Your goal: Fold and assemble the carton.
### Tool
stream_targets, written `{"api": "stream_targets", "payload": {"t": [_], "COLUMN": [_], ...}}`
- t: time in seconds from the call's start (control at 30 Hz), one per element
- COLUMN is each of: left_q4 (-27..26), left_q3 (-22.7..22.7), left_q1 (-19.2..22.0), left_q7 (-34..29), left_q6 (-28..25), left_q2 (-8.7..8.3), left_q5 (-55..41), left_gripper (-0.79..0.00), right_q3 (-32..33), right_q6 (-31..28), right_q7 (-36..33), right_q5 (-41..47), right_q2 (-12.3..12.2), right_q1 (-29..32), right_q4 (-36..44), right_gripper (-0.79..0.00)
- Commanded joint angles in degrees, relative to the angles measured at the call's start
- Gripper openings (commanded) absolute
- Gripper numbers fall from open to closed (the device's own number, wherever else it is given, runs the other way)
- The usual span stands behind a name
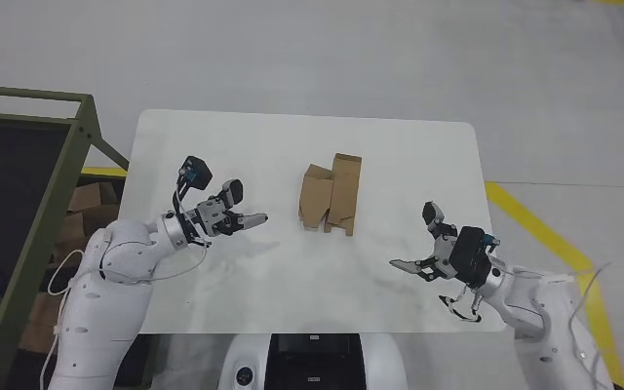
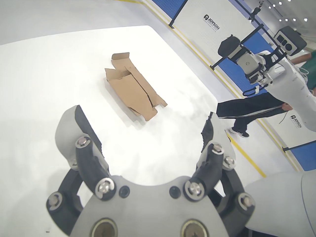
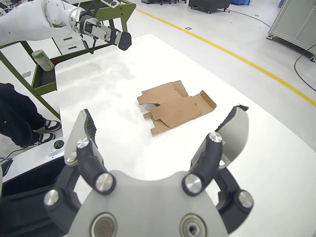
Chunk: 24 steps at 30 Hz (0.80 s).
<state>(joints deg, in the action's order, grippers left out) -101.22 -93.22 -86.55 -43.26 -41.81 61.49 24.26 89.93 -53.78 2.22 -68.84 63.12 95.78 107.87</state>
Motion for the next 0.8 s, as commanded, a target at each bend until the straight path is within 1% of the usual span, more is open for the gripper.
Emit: {"api": "stream_targets", "payload": {"t": [0.0,0.07,0.1,0.17,0.27,0.37,0.43,0.47,0.7,0.77], "left_q4": [0.0,0.3,0.6,1.5,2.4,3.3,3.6,3.6,3.6,3.6], "left_q3": [0.0,1.0,1.7,2.9,5.7,8.0,8.9,9.0,9.0,10.1], "left_q1": [0.0,-0.2,0.0,1.4,4.1,6.6,8.0,8.3,8.3,8.2], "left_q7": [0.0,0.3,-0.4,-1.7,-4.6,-7.7,-9.4,-9.3,-9.3,-9.8], "left_q6": [0.0,0.5,0.5,1.5,2.7,4.3,6.2,6.8,6.8,7.4], "left_q2": [0.0,0.03,-0.01,-0.1,-0.17,-0.26,-0.36,-0.38,-0.38,-0.33], "left_q5": [0.0,-0.9,-1.9,-3.1,-5.2,-8.2,-9.0,-9.3,-9.3,-10.5], "left_gripper": [0.0,0.0,0.0,0.0,0.0,0.0,0.0,0.0,0.0,0.0], "right_q3": [0.0,0.0,-0.1,-1.0,-2.2,-3.4,-3.9,-3.8,-3.8,-4.3], "right_q6": [0.0,0.0,0.3,1.7,1.8,-0.7,-2.4,-1.7,-1.7,-1.5], "right_q7": [0.0,0.0,0.0,-0.4,-1.3,-3.1,-5.6,-7.1,-7.1,-6.9], "right_q5": [0.0,0.0,0.0,0.3,3.3,7.7,11.4,12.4,12.4,13.1], "right_q2": [0.0,0.0,0.0,0.1,0.1,0.0,-0.2,-0.3,-0.3,-0.3], "right_q1": [0.0,0.0,0.0,-0.2,-1.1,-2.3,-3.1,-3.4,-3.4,-3.5], "right_q4": [0.0,0.0,0.0,0.8,0.7,0.1,-1.1,-1.5,-1.5,-1.5], "right_gripper": [0.0,0.0,0.0,0.0,0.0,0.0,0.0,0.0,0.0,0.0]}}
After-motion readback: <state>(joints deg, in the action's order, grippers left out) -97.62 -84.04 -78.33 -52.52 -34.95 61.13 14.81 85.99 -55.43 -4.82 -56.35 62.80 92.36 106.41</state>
